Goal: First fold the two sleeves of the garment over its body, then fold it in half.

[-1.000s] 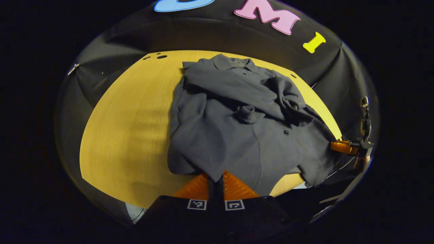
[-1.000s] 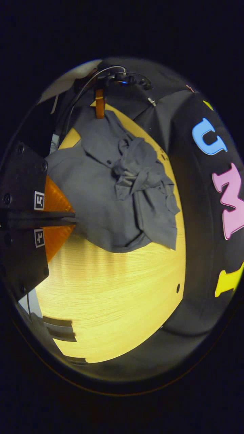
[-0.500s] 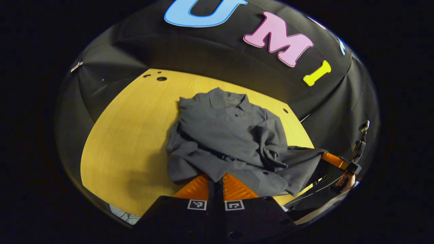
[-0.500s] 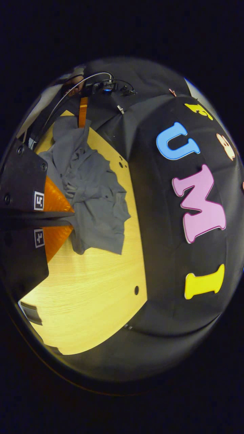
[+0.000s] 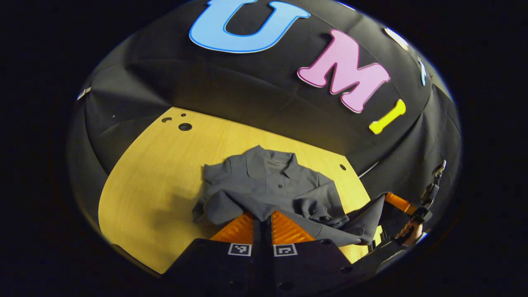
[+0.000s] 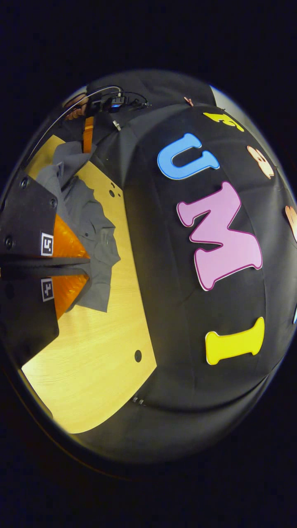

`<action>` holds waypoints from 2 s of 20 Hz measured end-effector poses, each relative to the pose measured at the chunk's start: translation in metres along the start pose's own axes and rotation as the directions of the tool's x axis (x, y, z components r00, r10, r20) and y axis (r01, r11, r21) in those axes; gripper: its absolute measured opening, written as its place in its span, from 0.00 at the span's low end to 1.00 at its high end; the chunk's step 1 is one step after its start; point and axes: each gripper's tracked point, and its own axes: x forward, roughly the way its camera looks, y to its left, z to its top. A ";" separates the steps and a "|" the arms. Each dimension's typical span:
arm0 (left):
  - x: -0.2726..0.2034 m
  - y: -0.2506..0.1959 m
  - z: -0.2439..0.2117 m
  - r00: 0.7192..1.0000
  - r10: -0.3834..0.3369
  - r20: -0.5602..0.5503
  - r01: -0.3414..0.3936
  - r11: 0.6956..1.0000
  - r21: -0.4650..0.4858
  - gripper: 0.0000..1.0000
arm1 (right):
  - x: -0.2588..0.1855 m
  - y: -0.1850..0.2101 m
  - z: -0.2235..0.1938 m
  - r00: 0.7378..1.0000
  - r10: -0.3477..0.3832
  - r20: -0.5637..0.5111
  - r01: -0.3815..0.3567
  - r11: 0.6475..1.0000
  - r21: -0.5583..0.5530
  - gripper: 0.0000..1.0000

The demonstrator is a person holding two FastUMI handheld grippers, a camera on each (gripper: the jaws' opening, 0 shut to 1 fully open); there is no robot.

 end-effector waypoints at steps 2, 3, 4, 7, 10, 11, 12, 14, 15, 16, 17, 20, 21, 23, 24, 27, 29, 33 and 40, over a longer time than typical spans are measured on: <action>0.015 0.001 0.017 1.000 0.001 0.017 0.000 1.000 -0.021 0.05 | 0.018 -0.005 0.013 1.000 -0.018 0.018 0.018 1.000 -0.002 0.05; 0.024 0.002 0.028 1.000 0.006 0.028 -0.005 1.000 -0.021 0.05 | 0.027 -0.008 0.018 0.999 -0.029 0.025 0.029 1.000 -0.004 0.05; 0.033 0.004 0.036 0.999 0.010 0.040 -0.010 1.000 -0.018 0.05 | 0.038 -0.011 0.021 0.999 -0.039 0.030 0.039 0.999 -0.004 0.05; 0.066 0.011 0.058 0.998 0.026 0.064 -0.025 1.000 -0.004 0.05 | 0.071 -0.021 0.028 0.997 -0.069 0.037 0.069 0.998 0.006 0.05; 0.101 0.023 0.071 0.996 0.047 0.079 -0.047 0.999 -0.001 0.05 | 0.107 -0.034 0.032 0.995 -0.092 0.047 0.091 0.996 0.027 0.05; 0.112 0.028 0.074 0.995 0.055 0.083 -0.055 0.998 0.002 0.05 | 0.119 -0.038 0.031 0.994 -0.097 0.046 0.096 0.995 0.024 0.05; 0.124 0.033 0.075 0.995 0.062 0.082 -0.063 0.998 0.008 0.05 | 0.131 -0.043 0.029 0.994 -0.104 0.043 0.104 0.994 0.016 0.05; 0.149 0.042 0.074 0.994 0.075 0.074 -0.076 0.997 0.018 0.05 | 0.153 -0.053 0.022 0.993 -0.114 0.030 0.114 0.993 0.005 0.05; 0.161 0.047 0.072 0.994 0.082 0.065 -0.084 0.996 0.025 0.05 | 0.162 -0.058 0.017 0.993 -0.120 0.021 0.120 0.993 0.001 0.05; 0.172 0.052 0.069 0.994 0.090 0.056 -0.092 0.995 0.033 0.05 | 0.174 -0.062 0.010 0.992 -0.123 0.012 0.123 0.992 -0.001 0.05; 0.183 0.057 0.066 0.994 0.098 0.044 -0.100 0.994 0.039 0.05 | 0.185 -0.066 0.004 0.992 -0.126 0.000 0.126 0.992 -0.005 0.05; 0.211 0.068 0.058 0.993 0.117 0.019 -0.118 0.991 0.067 0.05 | 0.208 -0.080 -0.018 0.989 -0.140 -0.037 0.140 0.990 -0.020 0.05; 0.218 0.070 0.056 0.993 0.121 0.012 -0.122 0.989 0.080 0.05 | 0.214 -0.084 -0.025 0.988 -0.144 -0.051 0.143 0.989 -0.024 0.05; 0.231 0.078 0.048 0.991 0.136 -0.012 -0.134 0.986 0.101 0.05 | 0.224 -0.090 -0.042 0.985 -0.149 -0.083 0.147 0.989 -0.034 0.05; 0.236 0.082 0.044 0.989 0.143 -0.026 -0.139 0.984 0.109 0.05 | 0.228 -0.094 -0.050 0.983 -0.152 -0.099 0.148 0.988 -0.042 0.05; 0.249 0.086 0.033 0.985 0.162 -0.053 -0.155 0.981 0.116 0.05 | 0.239 -0.099 -0.069 0.977 -0.163 -0.140 0.154 0.986 -0.069 0.05; 0.253 0.091 0.029 0.984 0.168 -0.060 -0.161 0.981 0.112 0.05 | 0.243 -0.103 -0.083 0.971 -0.165 -0.173 0.155 0.985 -0.074 0.05; 0.251 0.089 0.025 0.983 0.179 -0.046 -0.170 0.974 0.148 0.12 | 0.245 -0.101 -0.095 0.962 -0.157 -0.222 0.152 0.988 -0.041 0.11; 0.235 0.070 0.029 0.977 0.207 -0.047 -0.193 0.958 0.211 0.73 | 0.224 -0.093 -0.081 0.959 -0.185 -0.216 0.173 0.982 -0.073 0.49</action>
